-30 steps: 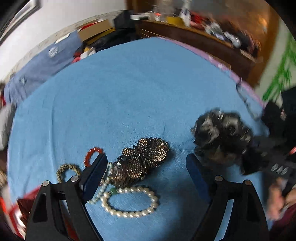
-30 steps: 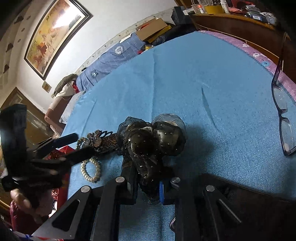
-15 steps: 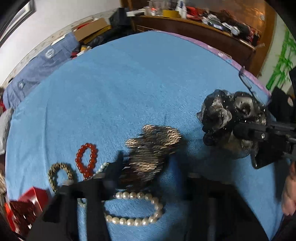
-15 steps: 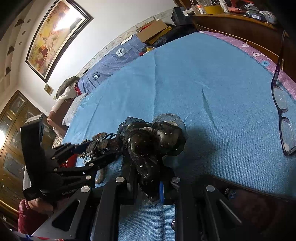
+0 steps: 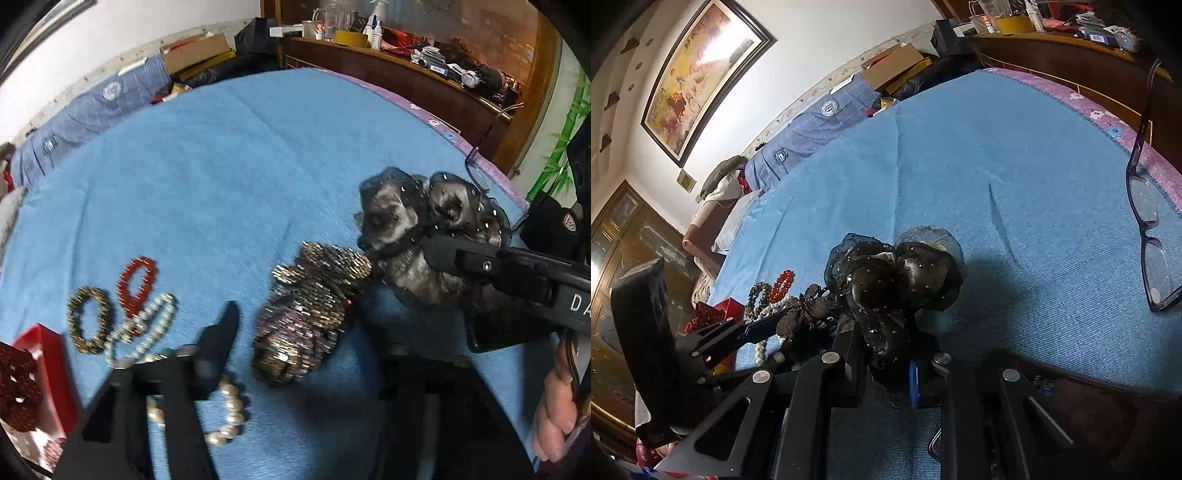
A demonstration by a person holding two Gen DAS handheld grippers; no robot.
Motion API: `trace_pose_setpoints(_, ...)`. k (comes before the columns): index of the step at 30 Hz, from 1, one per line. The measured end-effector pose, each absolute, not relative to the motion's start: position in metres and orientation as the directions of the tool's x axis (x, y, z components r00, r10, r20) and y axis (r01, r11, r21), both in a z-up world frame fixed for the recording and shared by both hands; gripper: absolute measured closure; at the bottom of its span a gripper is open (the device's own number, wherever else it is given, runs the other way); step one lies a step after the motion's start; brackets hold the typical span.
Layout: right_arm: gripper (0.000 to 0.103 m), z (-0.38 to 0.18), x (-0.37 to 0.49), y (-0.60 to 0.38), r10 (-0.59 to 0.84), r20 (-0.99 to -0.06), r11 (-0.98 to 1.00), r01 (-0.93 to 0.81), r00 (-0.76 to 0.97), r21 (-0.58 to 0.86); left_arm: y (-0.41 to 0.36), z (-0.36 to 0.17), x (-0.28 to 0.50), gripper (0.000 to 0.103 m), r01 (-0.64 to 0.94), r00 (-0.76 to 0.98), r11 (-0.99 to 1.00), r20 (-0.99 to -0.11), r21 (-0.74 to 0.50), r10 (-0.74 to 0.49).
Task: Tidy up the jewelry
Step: 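Grasp the black sheer scrunchie with the right tool while the left tool grasps the rhinestone butterfly clip, then carry the black scrunchie and rhinestone clip over the red box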
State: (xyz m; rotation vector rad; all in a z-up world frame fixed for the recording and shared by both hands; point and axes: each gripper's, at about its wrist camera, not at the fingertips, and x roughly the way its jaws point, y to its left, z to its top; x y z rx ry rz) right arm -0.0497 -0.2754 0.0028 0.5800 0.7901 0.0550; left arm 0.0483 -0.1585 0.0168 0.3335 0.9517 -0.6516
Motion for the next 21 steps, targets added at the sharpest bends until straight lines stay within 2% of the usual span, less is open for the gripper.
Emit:
trace_pose_setpoints(1, 0.085, 0.003, -0.050, -0.275, 0.256, -0.655, 0.844, 0.165, 0.711, 0.510, -0.158, 0.014, 0.046, 0.041, 0.649, 0.408, 0.761, -0.834, -0.020, -0.370)
trace_pose_setpoints(3, 0.085, 0.003, -0.050, -0.275, 0.257, -0.653, 0.843, 0.164, 0.712, 0.512, -0.161, 0.010, 0.040, 0.054, 0.646, 0.430, 0.763, -0.824, -0.005, -0.369)
trace_pose_setpoints(14, 0.085, 0.003, -0.053, -0.273, 0.246, -0.648, 0.847, 0.165, 0.721, 0.505, -0.137, 0.019, 0.017, 0.058, 0.544, 0.538, 0.838, -0.744, -0.051, -0.395)
trace_pose_setpoints(21, 0.085, 0.008, -0.058, -0.267, 0.250, -0.626, 0.858, 0.130, 0.739, 0.496, -0.090, 0.049, -0.014, 0.058, 0.432, 0.706, 0.902, -0.633, 0.027, -0.319)
